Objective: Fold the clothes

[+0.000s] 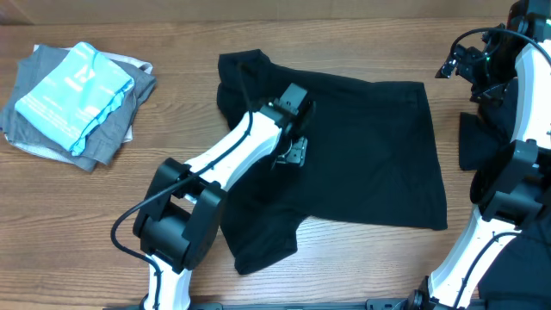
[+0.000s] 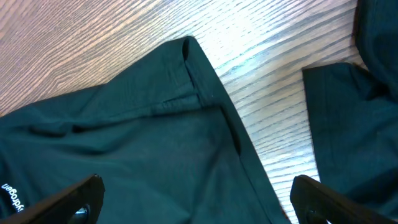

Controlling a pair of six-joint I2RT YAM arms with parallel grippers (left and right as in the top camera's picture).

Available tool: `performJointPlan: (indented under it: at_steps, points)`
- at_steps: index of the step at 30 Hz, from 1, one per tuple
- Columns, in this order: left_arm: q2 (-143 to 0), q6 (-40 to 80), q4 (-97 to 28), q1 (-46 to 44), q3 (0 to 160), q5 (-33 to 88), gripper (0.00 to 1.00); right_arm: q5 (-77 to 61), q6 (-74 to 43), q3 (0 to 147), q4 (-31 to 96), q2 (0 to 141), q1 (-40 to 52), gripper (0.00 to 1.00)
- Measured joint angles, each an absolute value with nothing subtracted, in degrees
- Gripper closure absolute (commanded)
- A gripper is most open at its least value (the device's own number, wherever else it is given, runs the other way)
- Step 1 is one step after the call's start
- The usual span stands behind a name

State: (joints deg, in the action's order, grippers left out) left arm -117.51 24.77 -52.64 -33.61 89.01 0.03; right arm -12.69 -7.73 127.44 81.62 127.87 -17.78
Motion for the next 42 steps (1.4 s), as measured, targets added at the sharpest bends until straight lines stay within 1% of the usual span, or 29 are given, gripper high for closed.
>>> performJointPlan:
  at_steps: [6, 11, 16, 19, 22, 27, 31, 36, 39, 42]
  points:
    - [-117.73, 24.01, -62.26, -32.91, 101.45, -0.1, 0.28, -12.67, -7.73, 127.44, 81.65, 127.87, -17.8, 0.0]
    - [-117.73, 29.56, -67.4, -29.54, 105.6, -0.21, 0.37, -12.71, -7.75, 127.44, 81.67, 127.87, -17.8, 0.0]
    - [-117.78, 36.42, -70.76, -20.29, 105.6, 3.11, 0.46, -12.67, -7.73, 127.44, 81.67, 127.87, -17.8, 0.0]
    - [-117.78, 38.3, -72.16, -14.31, 105.58, 6.15, 0.48, -12.69, -7.73, 127.44, 81.65, 127.87, -17.8, 0.0]
    - [-117.78, 39.31, -72.82, -10.33, 105.12, 8.6, 0.49, -12.69, -7.73, 127.44, 81.67, 127.87, -17.8, 0.0]
    - [-117.78, 40.07, -71.53, -9.61, 100.53, 10.39, 0.45, -12.67, -7.75, 127.44, 81.65, 127.87, -17.8, 0.0]
    - [-117.78, 40.97, -67.26, -9.65, 94.26, 10.96, 0.47, -12.69, -7.73, 127.44, 81.65, 127.87, -17.8, 0.0]
    - [-117.8, 42.5, -58.43, -9.04, 86.5, 12.8, 0.47, -12.67, -7.73, 127.44, 81.67, 127.87, -17.8, 0.0]
    - [-117.8, 42.96, -55.92, -8.54, 85.03, 15.14, 0.51, -12.67, -7.73, 127.44, 81.65, 127.87, -17.8, 0.0]
    - [-117.8, 43.18, -55.59, -8.21, 85.06, 17.54, 0.5, -12.69, -7.73, 127.44, 81.65, 127.87, -17.8, 0.0]
